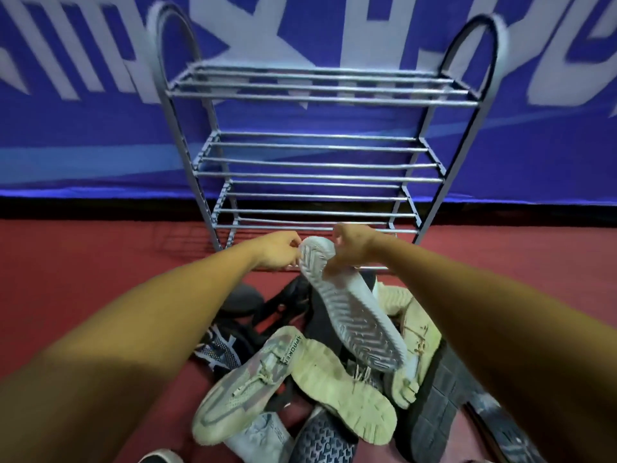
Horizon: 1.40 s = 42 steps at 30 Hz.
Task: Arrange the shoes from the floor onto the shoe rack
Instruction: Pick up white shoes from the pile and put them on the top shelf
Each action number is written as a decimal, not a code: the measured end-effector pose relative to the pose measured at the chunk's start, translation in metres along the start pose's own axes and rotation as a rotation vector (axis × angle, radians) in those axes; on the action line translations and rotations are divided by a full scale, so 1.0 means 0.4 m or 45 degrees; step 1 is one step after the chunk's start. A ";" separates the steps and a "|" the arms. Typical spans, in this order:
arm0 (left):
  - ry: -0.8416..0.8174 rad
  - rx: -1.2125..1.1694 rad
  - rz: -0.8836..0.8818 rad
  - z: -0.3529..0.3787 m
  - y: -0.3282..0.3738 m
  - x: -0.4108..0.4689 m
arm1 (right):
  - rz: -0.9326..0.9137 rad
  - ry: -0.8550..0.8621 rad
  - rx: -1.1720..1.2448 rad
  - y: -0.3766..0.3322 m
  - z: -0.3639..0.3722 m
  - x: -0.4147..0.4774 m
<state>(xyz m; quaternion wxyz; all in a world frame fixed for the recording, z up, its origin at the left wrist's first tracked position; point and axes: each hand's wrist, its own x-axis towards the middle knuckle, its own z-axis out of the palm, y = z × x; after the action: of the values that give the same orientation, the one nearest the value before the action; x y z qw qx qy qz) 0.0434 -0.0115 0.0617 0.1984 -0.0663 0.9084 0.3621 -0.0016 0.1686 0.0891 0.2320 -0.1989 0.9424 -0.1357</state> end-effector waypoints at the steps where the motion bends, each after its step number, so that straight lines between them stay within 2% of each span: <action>1: 0.052 -0.027 -0.004 -0.029 0.012 -0.013 | -0.011 0.042 0.018 -0.016 -0.024 -0.011; 5: 0.270 -0.276 -0.106 -0.122 0.047 -0.084 | -0.108 0.243 0.095 -0.093 -0.091 -0.050; 8: 0.357 -0.588 -0.252 -0.159 0.048 -0.146 | -0.234 0.398 0.104 -0.146 -0.120 -0.074; 12: 0.144 -0.869 -0.390 -0.224 0.018 -0.204 | -0.396 0.449 0.090 -0.191 -0.152 -0.088; 15: -0.046 -1.008 -0.399 -0.272 -0.003 -0.226 | -0.497 0.491 0.121 -0.217 -0.174 -0.106; 23: -0.171 -1.355 -0.248 -0.287 0.021 -0.263 | -0.637 0.597 0.184 -0.260 -0.207 -0.140; 26: -0.237 -1.384 -0.114 -0.295 0.027 -0.293 | -0.630 0.583 0.260 -0.247 -0.229 -0.139; 30: -0.211 -1.456 0.035 -0.310 0.025 -0.327 | -0.498 0.570 0.305 -0.227 -0.249 -0.146; 35: -0.048 -1.583 0.197 -0.307 0.030 -0.329 | -0.479 0.293 0.843 -0.264 -0.252 -0.163; 38: 0.024 -1.633 0.294 -0.317 0.039 -0.328 | -0.434 0.140 1.063 -0.287 -0.249 -0.160; 42: 0.101 -1.666 0.332 -0.336 0.045 -0.329 | -0.444 0.064 1.392 -0.307 -0.252 -0.142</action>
<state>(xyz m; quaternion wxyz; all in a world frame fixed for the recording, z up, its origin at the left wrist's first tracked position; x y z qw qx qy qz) 0.1168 -0.0936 0.2155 0.0385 -0.0757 0.5087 0.8568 0.0334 0.1013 0.2399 0.2528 -0.1991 0.6938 -0.6443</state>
